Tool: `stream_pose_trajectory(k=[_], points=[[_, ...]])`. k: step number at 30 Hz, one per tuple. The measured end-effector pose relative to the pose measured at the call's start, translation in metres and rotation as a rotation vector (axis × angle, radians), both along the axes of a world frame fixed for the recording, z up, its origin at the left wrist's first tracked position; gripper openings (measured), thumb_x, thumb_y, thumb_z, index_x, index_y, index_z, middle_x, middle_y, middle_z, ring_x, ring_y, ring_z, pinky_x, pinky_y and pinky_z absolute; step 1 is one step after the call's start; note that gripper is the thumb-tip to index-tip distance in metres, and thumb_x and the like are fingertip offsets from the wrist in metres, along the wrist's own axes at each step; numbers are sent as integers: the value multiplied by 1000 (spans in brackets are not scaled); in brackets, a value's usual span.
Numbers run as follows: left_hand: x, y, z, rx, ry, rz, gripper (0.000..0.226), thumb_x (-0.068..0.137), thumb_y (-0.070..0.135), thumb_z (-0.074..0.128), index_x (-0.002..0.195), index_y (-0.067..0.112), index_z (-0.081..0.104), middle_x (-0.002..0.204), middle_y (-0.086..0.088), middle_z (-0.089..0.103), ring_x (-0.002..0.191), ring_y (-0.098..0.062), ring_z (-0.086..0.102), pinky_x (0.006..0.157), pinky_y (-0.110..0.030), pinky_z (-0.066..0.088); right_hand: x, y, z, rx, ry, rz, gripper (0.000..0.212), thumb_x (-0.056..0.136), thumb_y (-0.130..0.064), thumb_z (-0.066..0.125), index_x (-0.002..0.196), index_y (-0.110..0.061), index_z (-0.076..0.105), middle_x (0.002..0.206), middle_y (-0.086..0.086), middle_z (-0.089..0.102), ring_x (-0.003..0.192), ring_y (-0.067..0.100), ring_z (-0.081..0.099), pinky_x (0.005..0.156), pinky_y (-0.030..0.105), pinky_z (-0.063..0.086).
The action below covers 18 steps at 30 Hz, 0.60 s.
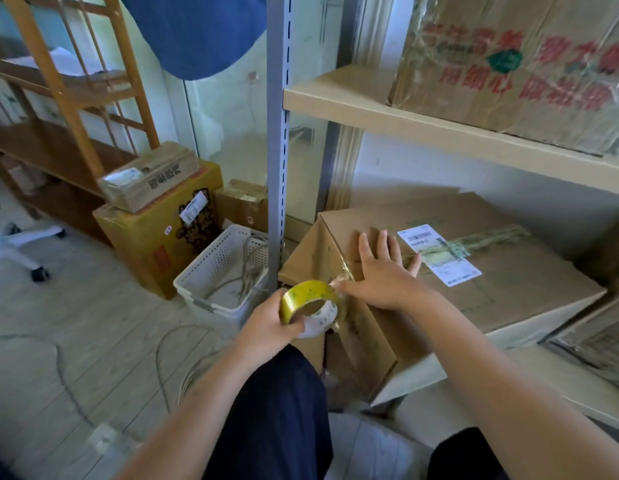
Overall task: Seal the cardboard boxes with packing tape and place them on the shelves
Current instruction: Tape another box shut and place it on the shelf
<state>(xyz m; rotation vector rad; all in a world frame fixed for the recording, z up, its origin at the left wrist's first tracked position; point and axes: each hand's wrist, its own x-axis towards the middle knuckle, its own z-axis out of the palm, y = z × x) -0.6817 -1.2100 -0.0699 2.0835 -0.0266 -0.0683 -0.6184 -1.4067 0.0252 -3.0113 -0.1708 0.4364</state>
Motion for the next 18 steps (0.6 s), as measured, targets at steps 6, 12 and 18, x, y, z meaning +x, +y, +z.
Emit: stream_pose_trajectory(k=[6, 12, 18], points=[[20, 2, -38, 654, 78, -10, 26, 89, 30, 61, 107, 18, 47, 103, -7, 63, 97, -29, 64, 73, -36, 49, 3, -2, -1, -14, -15, -1, 104, 88, -72, 45, 155, -25, -19, 160, 11, -28, 149, 29, -23, 113, 68, -8], [45, -22, -53, 629, 107, -15, 40, 88, 30, 67, 121, 15, 50, 113, -9, 65, 107, -32, 64, 84, -43, 56, -1, 2, -9, -34, -72, 3, 100, 90, -68, 43, 155, -24, -19, 161, 12, -26, 150, 29, -20, 114, 69, -7], [36, -13, -72, 989, 142, -97, 30, 92, 11, 56, 122, 10, 58, 118, -11, 66, 112, -29, 61, 85, -37, 50, 8, -2, -1, -26, -26, 5, 102, 89, -68, 48, 155, -26, -18, 161, 10, -25, 150, 28, -20, 114, 68, -6]])
